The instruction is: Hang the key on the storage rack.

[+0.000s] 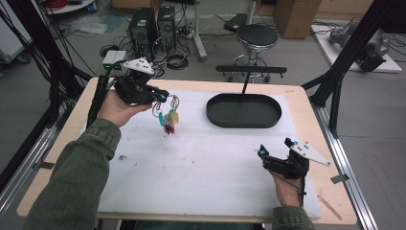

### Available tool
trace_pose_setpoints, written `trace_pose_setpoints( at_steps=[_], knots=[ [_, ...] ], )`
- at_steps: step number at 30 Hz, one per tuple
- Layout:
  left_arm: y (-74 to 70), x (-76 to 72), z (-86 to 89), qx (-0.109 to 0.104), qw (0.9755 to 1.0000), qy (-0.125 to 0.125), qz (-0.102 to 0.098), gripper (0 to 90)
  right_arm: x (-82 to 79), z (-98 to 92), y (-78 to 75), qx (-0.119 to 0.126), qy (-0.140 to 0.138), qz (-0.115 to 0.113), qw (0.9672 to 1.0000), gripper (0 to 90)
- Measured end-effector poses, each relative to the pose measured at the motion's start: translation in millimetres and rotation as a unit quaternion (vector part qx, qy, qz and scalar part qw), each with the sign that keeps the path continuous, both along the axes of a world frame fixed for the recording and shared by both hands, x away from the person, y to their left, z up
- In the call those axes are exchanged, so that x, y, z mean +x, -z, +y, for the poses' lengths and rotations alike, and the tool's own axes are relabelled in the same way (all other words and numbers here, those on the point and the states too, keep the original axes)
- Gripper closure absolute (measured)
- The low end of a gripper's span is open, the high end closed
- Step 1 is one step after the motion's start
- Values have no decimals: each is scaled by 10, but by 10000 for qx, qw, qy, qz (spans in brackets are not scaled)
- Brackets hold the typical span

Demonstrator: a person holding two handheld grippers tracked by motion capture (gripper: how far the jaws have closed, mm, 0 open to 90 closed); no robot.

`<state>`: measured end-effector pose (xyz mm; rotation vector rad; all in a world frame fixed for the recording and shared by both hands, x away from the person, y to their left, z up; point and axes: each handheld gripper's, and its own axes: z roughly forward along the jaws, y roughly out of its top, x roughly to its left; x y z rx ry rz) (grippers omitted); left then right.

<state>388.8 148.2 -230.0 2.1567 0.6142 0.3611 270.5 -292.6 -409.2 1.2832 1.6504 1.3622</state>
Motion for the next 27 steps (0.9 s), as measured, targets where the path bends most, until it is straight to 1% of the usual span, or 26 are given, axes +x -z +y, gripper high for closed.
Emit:
trace_pose_setpoints(
  at_steps=[2, 4, 6, 7, 11, 14, 20, 23, 25, 27],
  knots=[
    [-24, 42, -51, -61, 10000, 49, 4, 850, -1, -3, 0, 21, 7, 23, 10000, 4],
    [-42, 76, -90, -63, 10000, 52, 2, 850, -4, -7, 1, 54, 7, 36, 10000, 4],
    [-62, 118, -131, -78, 9999, 69, 8, 850, -4, -19, 3, 20, 8, -4, 10000, 4],
    [-73, 139, -152, -76, 9999, 81, 3, 850, -10, -19, 2, 61, 25, 16, 10000, 4],
    [-117, 210, -248, -118, 9999, 106, -42, 851, -11, -37, 4, 104, 39, 18, 9999, 4],
    [-141, 253, -324, -139, 9998, 156, -33, 851, -8, -44, 6, 119, 41, 19, 9999, 4],
    [-204, 337, -450, -125, 9997, 214, -63, 851, -3, -46, 7, 147, 53, -7, 9999, 4],
    [-227, 377, -496, -90, 9996, 249, -62, 851, -10, -45, 5, 173, 42, 17, 9998, 4],
    [-238, 412, -542, -63, 9995, 297, -49, 851, -14, -43, 8, 121, 27, 1, 9999, 4],
    [-241, 439, -581, -75, 9994, 328, -44, 851, -23, -40, 9, 122, 21, 8, 9999, 4]
  ],
)
